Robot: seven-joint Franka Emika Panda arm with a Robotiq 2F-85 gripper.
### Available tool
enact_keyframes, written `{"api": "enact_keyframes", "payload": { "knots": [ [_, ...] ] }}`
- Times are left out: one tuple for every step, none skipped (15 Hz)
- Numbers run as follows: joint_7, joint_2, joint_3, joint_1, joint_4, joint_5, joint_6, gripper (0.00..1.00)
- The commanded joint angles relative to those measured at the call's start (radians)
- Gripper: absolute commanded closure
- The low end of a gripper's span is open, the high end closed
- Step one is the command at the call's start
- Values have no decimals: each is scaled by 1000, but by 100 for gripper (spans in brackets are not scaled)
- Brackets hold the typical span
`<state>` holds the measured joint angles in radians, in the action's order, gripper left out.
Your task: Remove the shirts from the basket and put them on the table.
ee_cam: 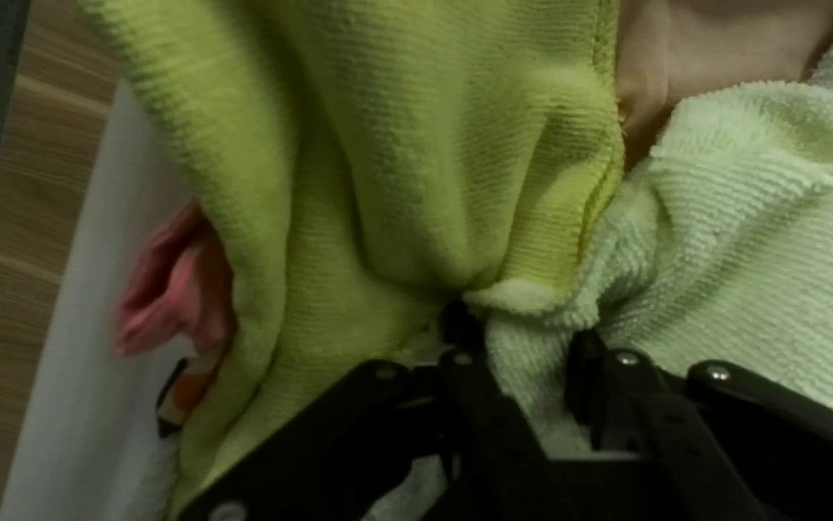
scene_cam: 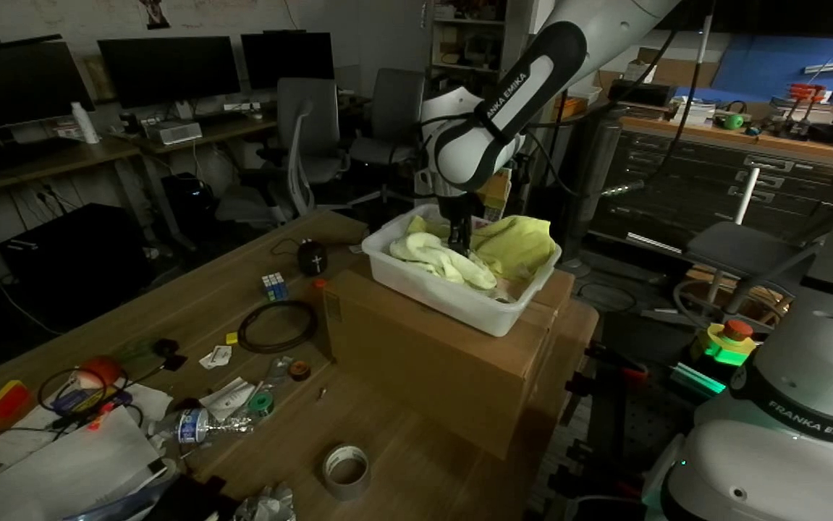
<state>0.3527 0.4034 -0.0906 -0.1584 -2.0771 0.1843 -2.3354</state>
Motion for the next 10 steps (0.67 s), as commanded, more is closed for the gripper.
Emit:
{"api": "enact_keyframes", "payload": {
  "knots": [
    [9, -37, 3, -22, -5, -30, 23, 99],
    [-7, -60, -1, -23, -19, -34, 17, 100],
    [-23, -99, -7, -25, -46, -38, -5, 99],
    [-38, -139, -10, -27, -70, -44, -21, 97],
    [-52, -181, -15, -29, -93, -50, -36, 97],
    [-71, -231, -17, -31, -118, -68, -48, 97],
    [-87, -283, -21, -31, -124, -91, -23, 97],
    [-102, -329, -26, -30, -137, -108, -20, 97],
    [-125, -374, -29, -26, -142, -129, -5, 97],
    [-143, -421, -32, -22, -148, -155, 8, 97]
  ]
}}
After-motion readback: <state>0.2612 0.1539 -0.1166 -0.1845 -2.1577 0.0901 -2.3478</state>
